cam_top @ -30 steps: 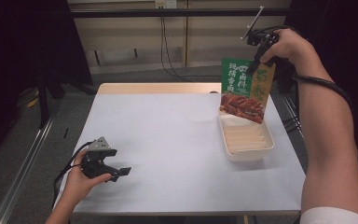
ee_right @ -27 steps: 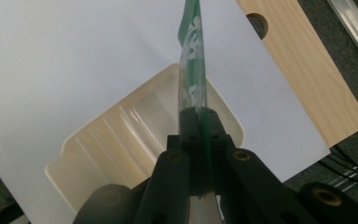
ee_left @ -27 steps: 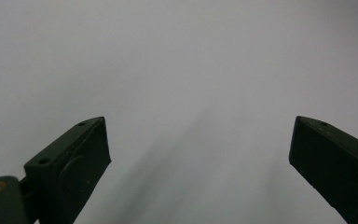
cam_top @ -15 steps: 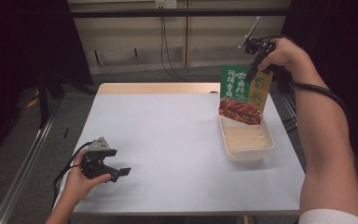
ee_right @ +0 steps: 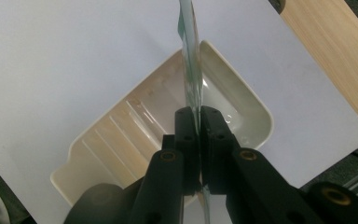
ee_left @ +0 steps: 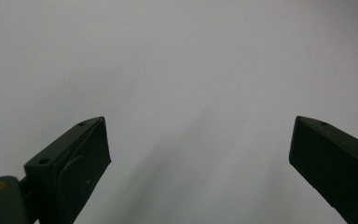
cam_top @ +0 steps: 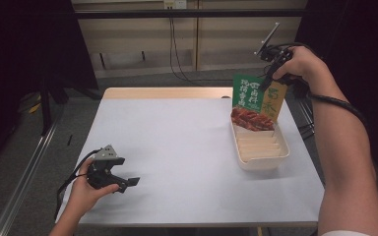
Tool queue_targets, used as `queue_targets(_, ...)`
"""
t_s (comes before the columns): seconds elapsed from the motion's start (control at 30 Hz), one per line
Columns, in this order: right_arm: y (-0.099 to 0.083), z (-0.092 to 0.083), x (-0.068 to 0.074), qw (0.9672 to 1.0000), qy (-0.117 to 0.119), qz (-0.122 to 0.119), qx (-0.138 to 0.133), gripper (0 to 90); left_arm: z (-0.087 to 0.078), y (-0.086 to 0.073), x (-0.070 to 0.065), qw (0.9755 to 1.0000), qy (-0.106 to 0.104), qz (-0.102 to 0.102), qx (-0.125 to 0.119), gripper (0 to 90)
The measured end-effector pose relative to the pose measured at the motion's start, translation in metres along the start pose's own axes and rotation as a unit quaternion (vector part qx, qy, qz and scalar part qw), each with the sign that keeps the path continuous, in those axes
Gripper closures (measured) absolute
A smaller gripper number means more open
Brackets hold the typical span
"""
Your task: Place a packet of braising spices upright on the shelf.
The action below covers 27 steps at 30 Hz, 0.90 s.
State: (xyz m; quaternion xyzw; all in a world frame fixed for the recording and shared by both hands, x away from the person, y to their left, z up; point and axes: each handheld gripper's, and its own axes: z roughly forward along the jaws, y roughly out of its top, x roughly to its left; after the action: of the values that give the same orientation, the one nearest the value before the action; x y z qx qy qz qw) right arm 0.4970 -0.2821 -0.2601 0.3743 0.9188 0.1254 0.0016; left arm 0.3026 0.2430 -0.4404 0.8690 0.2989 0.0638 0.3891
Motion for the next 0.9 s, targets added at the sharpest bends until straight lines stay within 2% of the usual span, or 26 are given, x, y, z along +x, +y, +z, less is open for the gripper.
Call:
queue_targets(0.13,0.000,-0.006,0.004,0.9999,-0.007,0.010,-0.004,79.8,-0.001,0.001,-0.001,1.0000,0.000,0.002,-0.001,4.9)
queue_targets(0.17,0.001,-0.009,0.005,0.9996,-0.017,0.018,-0.009,73.6,-0.001,0.001,-0.001,1.0000,-0.001,0.003,-0.002,4.9)
queue_targets(0.2,0.001,-0.011,0.006,0.9995,-0.017,0.022,-0.011,71.1,-0.002,0.001,-0.001,1.0000,0.000,0.003,-0.002,4.9)
queue_targets(0.23,0.001,-0.011,0.006,0.9995,-0.017,0.022,-0.011,71.1,-0.002,0.001,-0.001,1.0000,0.000,0.003,-0.002,4.9)
queue_targets(0.3,0.003,-0.015,0.009,0.9993,-0.028,0.022,-0.012,62.2,-0.002,0.001,-0.002,1.0000,0.006,0.008,-0.002,4.9)
queue_targets(0.37,0.004,-0.017,0.010,0.9990,-0.033,0.025,-0.017,59.9,-0.001,0.001,-0.003,1.0000,0.000,0.002,-0.002,4.9)
queue_targets(0.4,0.005,-0.020,0.012,0.9986,-0.035,0.036,-0.019,52.7,-0.001,0.001,-0.003,1.0000,-0.001,0.004,-0.001,4.9)
queue_targets(0.43,0.005,-0.020,0.012,0.9986,-0.035,0.036,-0.019,52.7,-0.001,0.001,-0.003,0.9999,0.000,0.012,-0.003,4.9)
queue_targets(0.47,0.006,-0.024,0.014,0.9983,-0.043,0.035,-0.016,49.8,-0.002,0.001,-0.004,1.0000,-0.002,0.005,-0.002,4.9)
queue_targets(0.5,0.006,-0.024,0.014,0.9983,-0.043,0.035,-0.016,49.8,-0.002,0.001,-0.004,1.0000,-0.002,0.005,-0.002,4.9)
queue_targets(0.53,0.008,-0.027,0.016,0.9982,-0.045,0.036,-0.016,45.3,-0.002,0.002,-0.004,1.0000,-0.003,0.008,-0.003,4.9)
queue_targets(0.63,0.009,-0.029,0.018,0.9982,-0.048,0.034,-0.014,44.3,-0.003,0.002,-0.005,1.0000,-0.001,0.007,-0.006,4.9)
queue_targets(0.73,0.013,-0.036,0.022,0.9978,-0.053,0.036,-0.017,38.0,-0.004,0.001,-0.005,0.9999,-0.007,0.003,-0.009,4.9)
queue_targets(0.9,0.017,-0.043,0.029,0.9981,-0.051,0.033,-0.015,35.9,-0.006,0.002,-0.004,0.9998,-0.011,0.006,-0.014,4.8)
